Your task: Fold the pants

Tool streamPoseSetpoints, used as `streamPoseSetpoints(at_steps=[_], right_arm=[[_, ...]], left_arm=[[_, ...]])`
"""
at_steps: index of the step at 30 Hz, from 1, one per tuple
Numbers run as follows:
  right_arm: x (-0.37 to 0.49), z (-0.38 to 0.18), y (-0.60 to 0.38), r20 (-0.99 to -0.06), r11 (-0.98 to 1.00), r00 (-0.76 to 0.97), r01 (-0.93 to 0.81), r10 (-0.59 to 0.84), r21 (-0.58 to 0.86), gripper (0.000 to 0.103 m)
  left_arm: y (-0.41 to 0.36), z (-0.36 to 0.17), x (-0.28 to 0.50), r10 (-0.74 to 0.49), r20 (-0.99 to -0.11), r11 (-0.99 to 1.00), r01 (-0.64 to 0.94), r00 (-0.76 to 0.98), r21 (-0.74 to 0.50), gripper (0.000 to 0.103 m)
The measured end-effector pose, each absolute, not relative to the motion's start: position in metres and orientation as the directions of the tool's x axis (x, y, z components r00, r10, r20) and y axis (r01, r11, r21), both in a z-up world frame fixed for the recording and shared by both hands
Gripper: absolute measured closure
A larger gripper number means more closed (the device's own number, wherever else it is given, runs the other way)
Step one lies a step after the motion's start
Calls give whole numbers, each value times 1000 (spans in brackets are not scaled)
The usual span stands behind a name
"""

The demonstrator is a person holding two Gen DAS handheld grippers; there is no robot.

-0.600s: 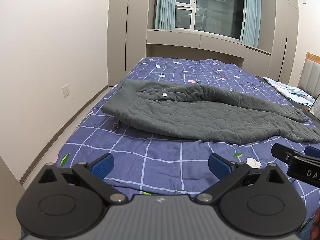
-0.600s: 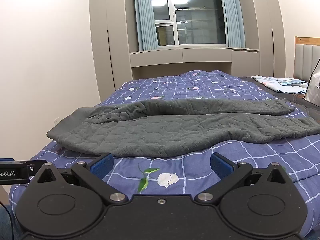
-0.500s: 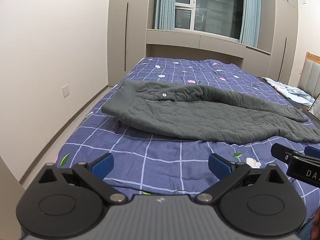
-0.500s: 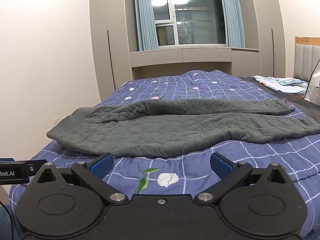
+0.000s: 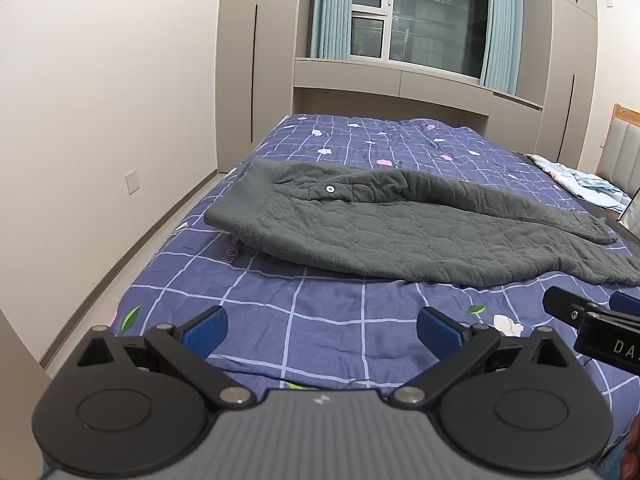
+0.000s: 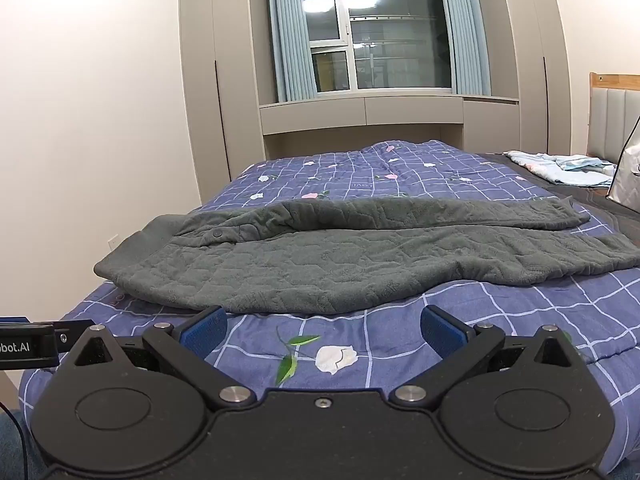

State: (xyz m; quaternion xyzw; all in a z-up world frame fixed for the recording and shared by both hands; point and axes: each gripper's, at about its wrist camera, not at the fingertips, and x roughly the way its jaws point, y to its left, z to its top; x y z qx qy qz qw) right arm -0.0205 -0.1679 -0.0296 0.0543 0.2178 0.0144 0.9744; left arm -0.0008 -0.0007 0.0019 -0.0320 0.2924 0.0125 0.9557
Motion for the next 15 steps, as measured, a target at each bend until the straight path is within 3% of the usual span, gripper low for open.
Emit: streamPoseSetpoints(at_steps=[15], right_arm=[[-21,-29,-168,-426,994,903,-7,54,112,0]], left_arm=[[0,0,-1,4,-562,998,-41,827,-53,1]])
